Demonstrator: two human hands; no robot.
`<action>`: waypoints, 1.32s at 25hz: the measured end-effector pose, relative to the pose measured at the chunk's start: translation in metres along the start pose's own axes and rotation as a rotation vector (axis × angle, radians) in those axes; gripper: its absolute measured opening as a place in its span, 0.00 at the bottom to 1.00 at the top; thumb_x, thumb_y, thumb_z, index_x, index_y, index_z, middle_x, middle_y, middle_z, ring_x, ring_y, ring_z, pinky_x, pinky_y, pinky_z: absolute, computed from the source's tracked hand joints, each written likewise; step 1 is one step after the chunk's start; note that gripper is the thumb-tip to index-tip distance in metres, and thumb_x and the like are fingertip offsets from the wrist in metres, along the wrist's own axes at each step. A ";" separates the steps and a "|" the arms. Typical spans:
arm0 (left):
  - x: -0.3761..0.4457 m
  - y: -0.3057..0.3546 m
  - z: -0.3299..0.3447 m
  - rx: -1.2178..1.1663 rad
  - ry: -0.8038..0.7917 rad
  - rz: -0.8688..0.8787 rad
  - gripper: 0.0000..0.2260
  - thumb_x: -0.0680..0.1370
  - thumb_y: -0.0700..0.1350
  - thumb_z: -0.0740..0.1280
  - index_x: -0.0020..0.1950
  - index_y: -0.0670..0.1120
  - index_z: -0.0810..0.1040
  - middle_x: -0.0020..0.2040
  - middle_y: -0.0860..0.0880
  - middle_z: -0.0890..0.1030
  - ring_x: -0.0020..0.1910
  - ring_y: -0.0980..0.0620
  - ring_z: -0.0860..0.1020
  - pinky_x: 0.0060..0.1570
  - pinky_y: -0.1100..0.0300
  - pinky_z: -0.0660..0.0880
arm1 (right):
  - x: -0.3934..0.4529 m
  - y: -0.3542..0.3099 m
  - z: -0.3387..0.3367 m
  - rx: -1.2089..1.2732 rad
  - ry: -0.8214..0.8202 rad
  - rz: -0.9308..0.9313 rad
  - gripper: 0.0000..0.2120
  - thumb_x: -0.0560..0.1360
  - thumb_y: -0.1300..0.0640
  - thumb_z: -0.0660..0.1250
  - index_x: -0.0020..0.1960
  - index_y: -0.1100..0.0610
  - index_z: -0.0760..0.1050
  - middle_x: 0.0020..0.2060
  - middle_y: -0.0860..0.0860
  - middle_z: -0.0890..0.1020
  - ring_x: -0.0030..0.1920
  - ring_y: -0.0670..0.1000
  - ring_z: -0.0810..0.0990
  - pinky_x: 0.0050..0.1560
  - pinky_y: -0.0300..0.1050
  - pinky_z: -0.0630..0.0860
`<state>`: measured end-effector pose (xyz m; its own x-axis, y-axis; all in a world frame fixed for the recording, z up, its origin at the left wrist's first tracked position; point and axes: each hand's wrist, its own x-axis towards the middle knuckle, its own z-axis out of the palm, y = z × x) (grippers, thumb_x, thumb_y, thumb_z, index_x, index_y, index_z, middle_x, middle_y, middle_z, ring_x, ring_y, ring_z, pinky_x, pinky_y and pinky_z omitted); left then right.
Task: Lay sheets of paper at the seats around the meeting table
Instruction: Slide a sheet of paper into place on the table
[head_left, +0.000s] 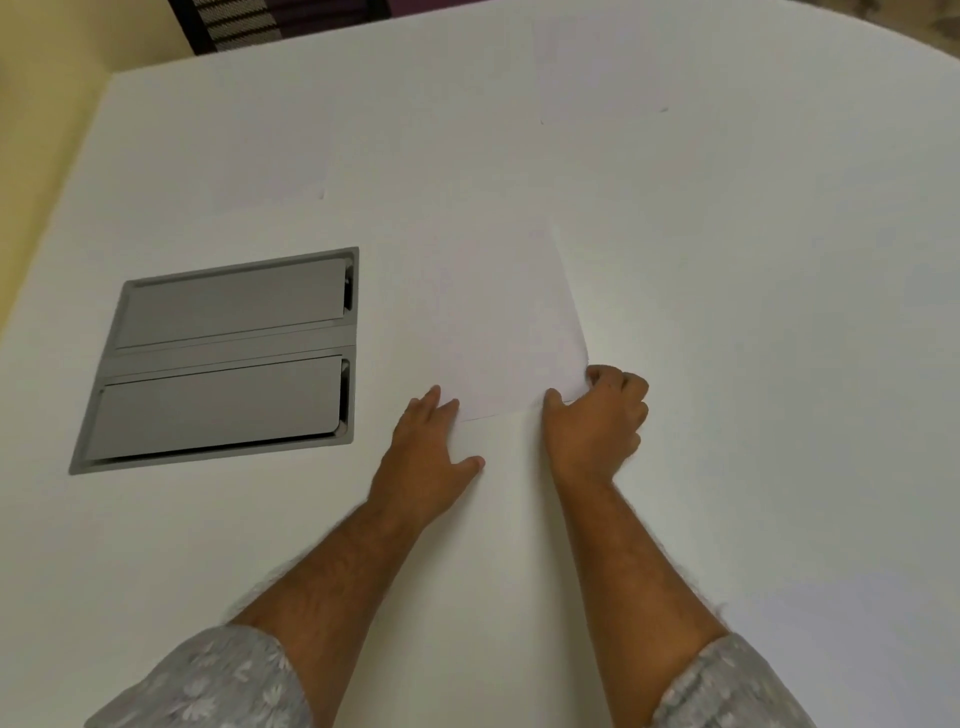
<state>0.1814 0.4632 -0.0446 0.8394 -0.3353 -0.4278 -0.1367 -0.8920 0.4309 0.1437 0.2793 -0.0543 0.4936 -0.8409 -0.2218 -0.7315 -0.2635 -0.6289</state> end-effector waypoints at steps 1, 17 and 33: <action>-0.001 -0.004 0.003 0.005 -0.004 0.015 0.38 0.78 0.57 0.72 0.84 0.53 0.58 0.86 0.56 0.49 0.84 0.53 0.46 0.78 0.51 0.56 | 0.001 -0.002 0.001 0.062 0.003 0.013 0.22 0.73 0.53 0.75 0.64 0.53 0.75 0.61 0.51 0.76 0.60 0.57 0.77 0.55 0.56 0.74; -0.124 -0.036 -0.017 -1.295 0.327 -0.690 0.16 0.79 0.59 0.71 0.56 0.47 0.80 0.51 0.45 0.84 0.46 0.48 0.83 0.44 0.54 0.84 | -0.126 0.016 -0.058 1.148 -0.644 0.860 0.05 0.84 0.68 0.61 0.52 0.63 0.74 0.32 0.62 0.86 0.30 0.56 0.88 0.28 0.45 0.84; -0.369 -0.286 -0.032 -1.059 0.610 -0.649 0.13 0.80 0.38 0.72 0.64 0.44 0.81 0.56 0.46 0.84 0.51 0.46 0.83 0.34 0.54 0.83 | -0.412 0.035 -0.009 0.256 -1.173 0.415 0.13 0.85 0.52 0.61 0.60 0.57 0.80 0.45 0.56 0.90 0.40 0.53 0.85 0.39 0.43 0.80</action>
<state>-0.0723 0.8516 0.0156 0.7307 0.4767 -0.4887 0.5938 -0.0907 0.7995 -0.0895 0.6119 0.0220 0.4645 0.1185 -0.8776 -0.8836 0.1274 -0.4505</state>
